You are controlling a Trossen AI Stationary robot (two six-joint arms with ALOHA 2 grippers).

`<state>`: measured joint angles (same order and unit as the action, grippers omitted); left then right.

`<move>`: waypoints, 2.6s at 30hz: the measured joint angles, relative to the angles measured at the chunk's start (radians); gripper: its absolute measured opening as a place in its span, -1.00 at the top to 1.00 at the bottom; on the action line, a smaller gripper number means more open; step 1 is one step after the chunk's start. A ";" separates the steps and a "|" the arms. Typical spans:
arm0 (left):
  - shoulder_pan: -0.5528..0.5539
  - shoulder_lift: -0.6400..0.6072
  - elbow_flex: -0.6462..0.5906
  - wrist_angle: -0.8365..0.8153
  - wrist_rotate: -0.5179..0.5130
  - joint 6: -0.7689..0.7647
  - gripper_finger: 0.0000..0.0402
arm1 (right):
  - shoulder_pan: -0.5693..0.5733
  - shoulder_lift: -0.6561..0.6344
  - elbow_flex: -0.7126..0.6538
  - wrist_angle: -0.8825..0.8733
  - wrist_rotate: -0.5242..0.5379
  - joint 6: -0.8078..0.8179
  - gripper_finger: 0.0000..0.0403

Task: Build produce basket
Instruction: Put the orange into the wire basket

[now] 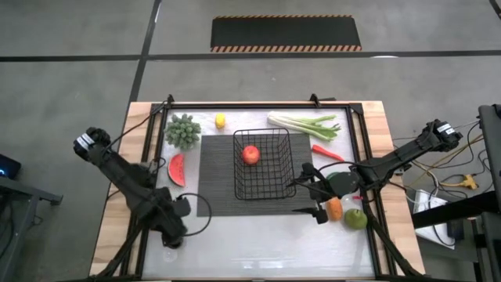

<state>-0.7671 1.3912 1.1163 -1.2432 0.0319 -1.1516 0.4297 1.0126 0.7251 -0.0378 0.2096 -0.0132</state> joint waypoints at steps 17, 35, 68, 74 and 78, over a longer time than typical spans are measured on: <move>-0.088 0.000 -0.216 -0.004 -0.009 -0.102 -0.76 | 0.000 0.000 -0.025 0.025 -0.005 0.002 -0.81; -0.087 0.000 -0.297 0.084 -0.005 -0.129 -0.29 | 0.000 0.000 -0.025 0.027 -0.004 0.006 -0.81; 0.299 0.393 0.897 -0.100 -0.225 0.547 -0.10 | 0.000 -0.199 -0.028 -0.241 0.000 0.016 -0.81; 0.405 0.505 1.073 -0.096 -0.225 0.828 -0.10 | 0.000 -0.226 -0.065 -0.249 -0.007 0.023 -0.81; 0.490 0.547 1.092 -0.061 -0.224 0.926 -0.10 | 0.000 -0.267 -0.114 -0.219 -0.008 0.040 -0.81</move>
<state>-0.2767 1.9380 2.2088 -1.3038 -0.1916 -0.2259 0.4299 0.7457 0.6111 -0.2564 0.2014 0.0263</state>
